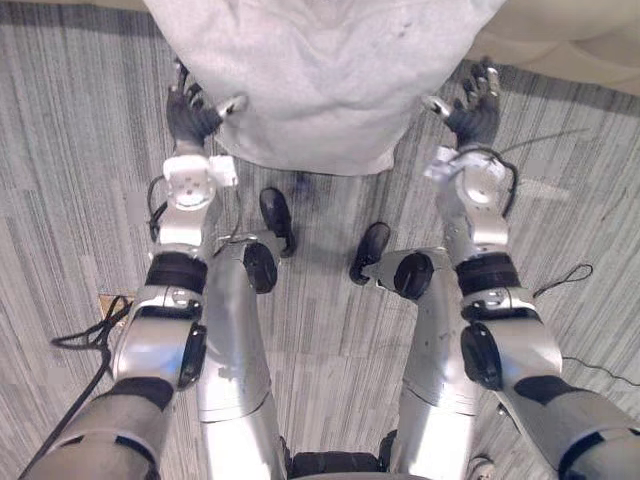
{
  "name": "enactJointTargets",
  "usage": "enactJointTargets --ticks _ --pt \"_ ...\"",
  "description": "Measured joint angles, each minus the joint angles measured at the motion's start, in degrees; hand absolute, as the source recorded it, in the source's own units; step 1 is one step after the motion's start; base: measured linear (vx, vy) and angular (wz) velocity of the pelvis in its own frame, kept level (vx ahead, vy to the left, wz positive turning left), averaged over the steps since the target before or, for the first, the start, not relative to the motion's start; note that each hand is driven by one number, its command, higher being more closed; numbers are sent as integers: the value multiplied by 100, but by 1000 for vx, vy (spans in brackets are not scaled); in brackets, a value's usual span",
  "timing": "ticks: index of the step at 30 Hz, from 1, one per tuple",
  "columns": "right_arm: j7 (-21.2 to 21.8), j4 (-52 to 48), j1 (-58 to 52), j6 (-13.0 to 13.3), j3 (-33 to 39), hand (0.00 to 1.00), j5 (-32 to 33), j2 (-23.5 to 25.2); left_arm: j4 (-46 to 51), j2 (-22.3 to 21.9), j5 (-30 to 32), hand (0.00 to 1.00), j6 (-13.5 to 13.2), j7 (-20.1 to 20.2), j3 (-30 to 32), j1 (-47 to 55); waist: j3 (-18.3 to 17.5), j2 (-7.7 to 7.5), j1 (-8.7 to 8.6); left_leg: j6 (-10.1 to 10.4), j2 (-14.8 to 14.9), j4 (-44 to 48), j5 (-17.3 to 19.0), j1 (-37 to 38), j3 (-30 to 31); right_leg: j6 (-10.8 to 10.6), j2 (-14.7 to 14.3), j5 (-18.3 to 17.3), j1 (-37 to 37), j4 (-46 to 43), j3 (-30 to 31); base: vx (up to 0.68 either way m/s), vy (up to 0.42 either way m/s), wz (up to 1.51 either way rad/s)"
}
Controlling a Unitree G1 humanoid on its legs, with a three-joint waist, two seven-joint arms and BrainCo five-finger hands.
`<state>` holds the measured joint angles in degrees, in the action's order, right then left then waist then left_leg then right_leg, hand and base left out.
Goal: Pick up cushions and gather them together orderly.
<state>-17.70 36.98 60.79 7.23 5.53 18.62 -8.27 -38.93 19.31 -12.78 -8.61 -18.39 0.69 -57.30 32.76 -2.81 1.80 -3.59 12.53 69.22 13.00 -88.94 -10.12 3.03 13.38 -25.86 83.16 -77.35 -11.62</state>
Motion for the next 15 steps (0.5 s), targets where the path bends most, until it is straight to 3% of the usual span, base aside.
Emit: enactJointTargets --ticks 1,5,10,15 --pt "-44 1 105 -1 -48 100 4 103 0 -42 -41 100 2 -61 2 -29 0 0 -1 3 0 -2 3 -1 -2 0 -2 1 -3 13 0 0 0 0" --pt "-300 11 279 -46 -83 100 91 360 87 -110 -229 100 5 -302 2 -67 0 0 -9 9 -1 -4 6 2 -8 -6 -11 4 -26 51 0 0 0 0" --pt "-339 12 257 -97 -184 100 282 252 152 -89 -320 100 27 -547 5 -59 0 -1 -47 10 1 -36 6 173 -32 -13 -42 35 -154 87 38 -30 -1 -3" --pt "-361 -315 -72 -60 -585 100 515 145 445 -145 -365 100 27 -629 -27 105 -14 -16 -114 21 51 -365 -6 842 -131 -48 -156 160 -740 460 76 -33 -16 -10"
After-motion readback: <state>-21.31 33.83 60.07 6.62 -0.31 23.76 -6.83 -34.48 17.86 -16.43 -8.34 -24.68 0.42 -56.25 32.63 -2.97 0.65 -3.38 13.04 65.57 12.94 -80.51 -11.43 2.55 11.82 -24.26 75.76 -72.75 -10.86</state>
